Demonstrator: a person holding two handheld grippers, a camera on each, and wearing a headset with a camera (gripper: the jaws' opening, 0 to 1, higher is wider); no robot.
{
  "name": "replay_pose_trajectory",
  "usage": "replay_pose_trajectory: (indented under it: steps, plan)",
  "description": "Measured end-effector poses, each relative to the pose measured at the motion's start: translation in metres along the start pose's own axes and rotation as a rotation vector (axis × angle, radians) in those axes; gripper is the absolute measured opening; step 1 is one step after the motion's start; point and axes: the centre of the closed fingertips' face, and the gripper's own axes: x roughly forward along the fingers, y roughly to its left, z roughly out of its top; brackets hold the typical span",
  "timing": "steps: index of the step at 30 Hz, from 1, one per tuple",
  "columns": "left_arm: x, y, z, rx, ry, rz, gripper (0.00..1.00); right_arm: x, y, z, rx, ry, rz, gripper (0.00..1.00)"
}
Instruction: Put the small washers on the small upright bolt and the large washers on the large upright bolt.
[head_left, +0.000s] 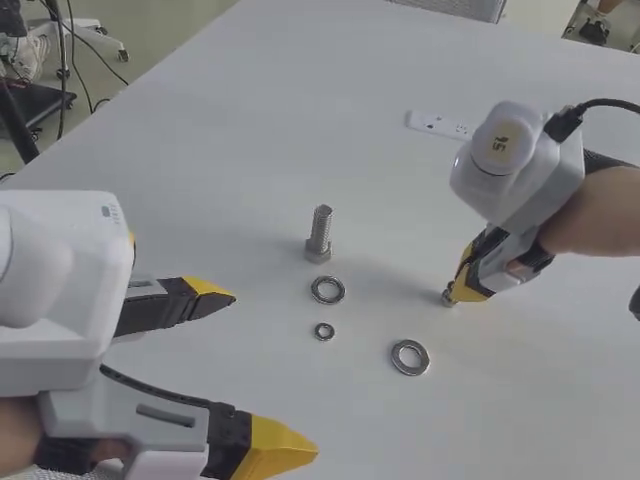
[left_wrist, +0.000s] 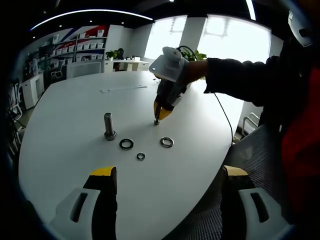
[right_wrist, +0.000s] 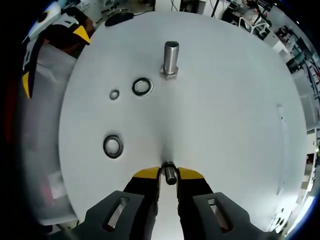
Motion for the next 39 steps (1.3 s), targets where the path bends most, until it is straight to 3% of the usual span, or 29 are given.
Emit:
replay_pose_trajectory:
  steps: [20, 39]
  plan:
    - [0.001, -0.001, -0.001, -0.001, 0.004, 0.0, 0.86, 0.009, -0.001, -0.005, 0.012, 0.001, 0.007, 0.16]
    - [0.0, -0.003, -0.001, 0.004, 0.006, -0.006, 0.86, -0.005, -0.001, -0.016, 0.043, -0.014, -0.022, 0.21]
